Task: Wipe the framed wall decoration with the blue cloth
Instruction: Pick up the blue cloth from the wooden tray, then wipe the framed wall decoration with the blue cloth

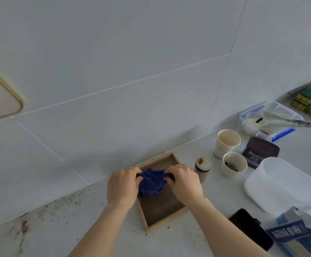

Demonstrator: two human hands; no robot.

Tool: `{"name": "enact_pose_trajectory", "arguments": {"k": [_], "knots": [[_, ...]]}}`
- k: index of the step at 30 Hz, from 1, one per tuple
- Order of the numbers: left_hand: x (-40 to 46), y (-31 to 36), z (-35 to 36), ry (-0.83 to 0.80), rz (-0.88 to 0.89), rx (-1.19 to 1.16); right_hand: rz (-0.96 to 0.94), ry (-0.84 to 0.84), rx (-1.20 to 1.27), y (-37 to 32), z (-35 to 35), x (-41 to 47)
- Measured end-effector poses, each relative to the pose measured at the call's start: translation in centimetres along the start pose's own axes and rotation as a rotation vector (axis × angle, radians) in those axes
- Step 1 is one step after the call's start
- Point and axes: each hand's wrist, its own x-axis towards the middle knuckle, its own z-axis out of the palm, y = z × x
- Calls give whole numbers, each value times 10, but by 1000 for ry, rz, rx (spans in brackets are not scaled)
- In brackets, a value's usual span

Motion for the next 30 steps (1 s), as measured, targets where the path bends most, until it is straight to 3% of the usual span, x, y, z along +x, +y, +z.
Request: {"name": "enact_pose_trajectory", "arguments": {"k": [17,30], "knots": [[-32,-53,-187,335,20,19,-102,129,-33,-140,-129,6],[-101,-151,-297,560,-3,-18,-186,225,-46,-293,-168,-23]]}}
